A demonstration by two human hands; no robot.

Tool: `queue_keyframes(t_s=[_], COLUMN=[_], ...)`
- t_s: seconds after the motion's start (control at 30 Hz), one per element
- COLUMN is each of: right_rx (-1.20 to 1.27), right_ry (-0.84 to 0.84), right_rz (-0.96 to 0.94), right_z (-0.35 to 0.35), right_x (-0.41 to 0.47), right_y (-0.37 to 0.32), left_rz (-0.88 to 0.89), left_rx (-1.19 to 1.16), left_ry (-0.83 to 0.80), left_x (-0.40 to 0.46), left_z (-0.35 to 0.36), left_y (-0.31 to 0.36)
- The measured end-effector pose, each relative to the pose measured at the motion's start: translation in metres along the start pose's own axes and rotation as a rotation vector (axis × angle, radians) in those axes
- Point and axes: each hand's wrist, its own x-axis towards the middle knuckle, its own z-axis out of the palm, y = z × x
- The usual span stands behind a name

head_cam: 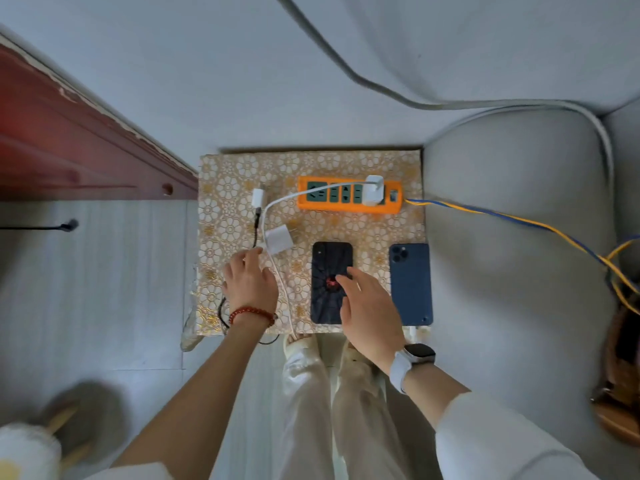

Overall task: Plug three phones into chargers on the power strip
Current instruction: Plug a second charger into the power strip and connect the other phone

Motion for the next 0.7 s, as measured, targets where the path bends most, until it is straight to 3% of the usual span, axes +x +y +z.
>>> queue_keyframes(t_s=[0.17,0.27,0.33,0.43,0.5,0.6,0.7], right_rx=[-0.091,-0.112,-0.062,-0.032,-0.086,-0.349,-0.393], right_ry=[-0.161,-0.157,0.016,0.365,0.42,0.284,0.06], right_rz=[0.061,0.085,0.033,-0.212,-0.329,-0.286,-0.276], right_z=[0.035,0.037,0.029,0.008,-0.014,-0.046,-0.067], right_x=[0.026,0.03,0.029,0.041,0.067,0.114,0.135], right_y=[-0.016,-0.023,-0.033,-0.054,-0.074,-0.095,-0.099], left_rz=[0.078,0.116,0.138,0.199,0.222,0.193,0.083], left_rx=[0.171,0.107,0.002,-0.119,-0.206,-0.324,-0.38], left_ry=[-0.12,-0.102,-0.051,0.018,0.012,-0.021,0.002], left_x=[0.039,0.048,0.047,0.039,0.035,0.032,0.032], left_z=[0.005,0.005,-0.001,-0.014,-0.022,-0.032,-0.044], left_y=[-0.029,-0.039,-0.042,-0.045,-0.047,-0.05,-0.052])
